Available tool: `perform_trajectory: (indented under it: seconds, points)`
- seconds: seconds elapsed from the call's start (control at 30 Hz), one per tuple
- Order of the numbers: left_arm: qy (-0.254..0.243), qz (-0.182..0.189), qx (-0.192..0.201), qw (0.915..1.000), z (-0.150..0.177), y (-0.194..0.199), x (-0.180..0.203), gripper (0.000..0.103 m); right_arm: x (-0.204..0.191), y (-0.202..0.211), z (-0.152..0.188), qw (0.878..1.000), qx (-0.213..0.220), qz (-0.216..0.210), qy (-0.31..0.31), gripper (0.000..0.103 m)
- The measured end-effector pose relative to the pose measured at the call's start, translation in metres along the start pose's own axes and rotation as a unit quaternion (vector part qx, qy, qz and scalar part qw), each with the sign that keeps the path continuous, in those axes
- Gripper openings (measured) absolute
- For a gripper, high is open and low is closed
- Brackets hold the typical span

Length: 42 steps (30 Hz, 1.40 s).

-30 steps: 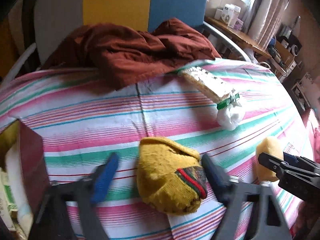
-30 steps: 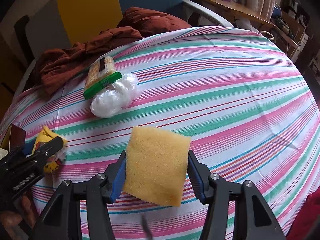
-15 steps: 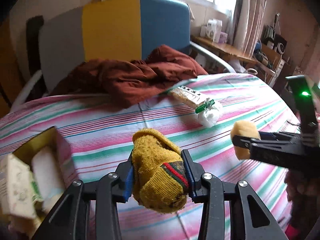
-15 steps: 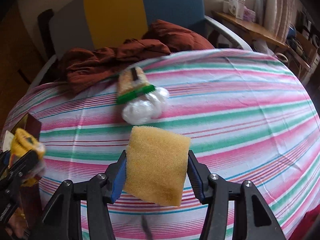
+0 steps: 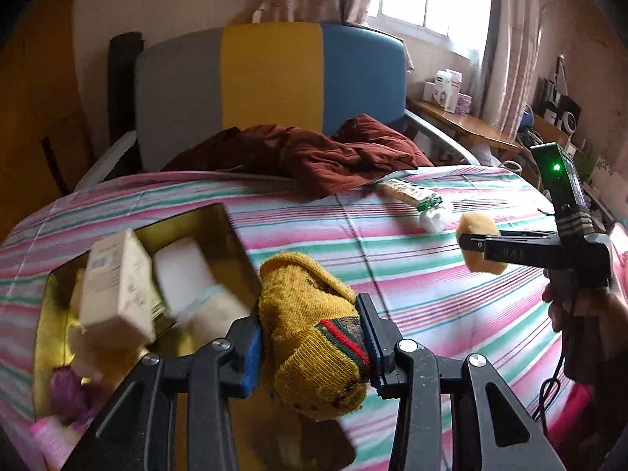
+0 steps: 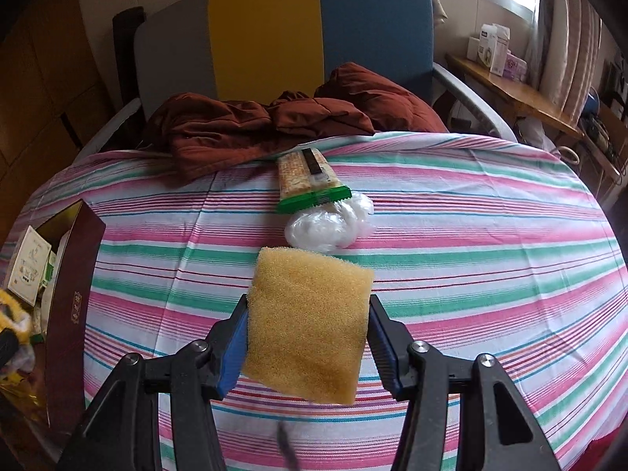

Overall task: Organize objects
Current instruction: 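Carry the sponge and mitt into the gold tray and open both grippers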

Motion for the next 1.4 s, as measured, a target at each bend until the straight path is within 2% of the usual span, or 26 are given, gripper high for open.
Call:
perform_trajectory:
  seconds: [0.5,0.73,0.97,1.17,1.4]
  points:
    - [0.058,-0.042,0.004,0.9974,0.042,0.047,-0.076,0.043,-0.012,0.012,-0.003,1.000,0.024,0.015,0.014,0.055]
    - [0.083,-0.052,-0.004,0.9952,0.063,0.054,-0.104,0.043,-0.030,0.018,0.003,1.000,0.016,0.006,0.021,0.055]
    - [0.127,-0.042,-0.002,0.9910,0.074,0.067,-0.133,0.043,-0.085,0.045,0.012,0.997,0.024,-0.054,0.042,0.055]
    - [0.201,-0.035,0.020,0.9788,0.076,0.096,-0.184,0.043,-0.166,0.076,0.027,0.987,0.043,-0.136,0.079,0.055]
    - [0.249,-0.060,0.047,0.9654,0.085,0.129,-0.233,0.043,-0.251,0.081,0.055,0.971,0.033,-0.211,0.110,0.055]
Point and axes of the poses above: each gripper's, at about its wrist camera, not at the fingertips, and y roughly against the way its jaws point, x to its right, z to its underside, the point moved 8 cm from there along -y, roughly the way its jaws point, and after that the axes turned 2 degrees about -z, right-handed, at the moved point
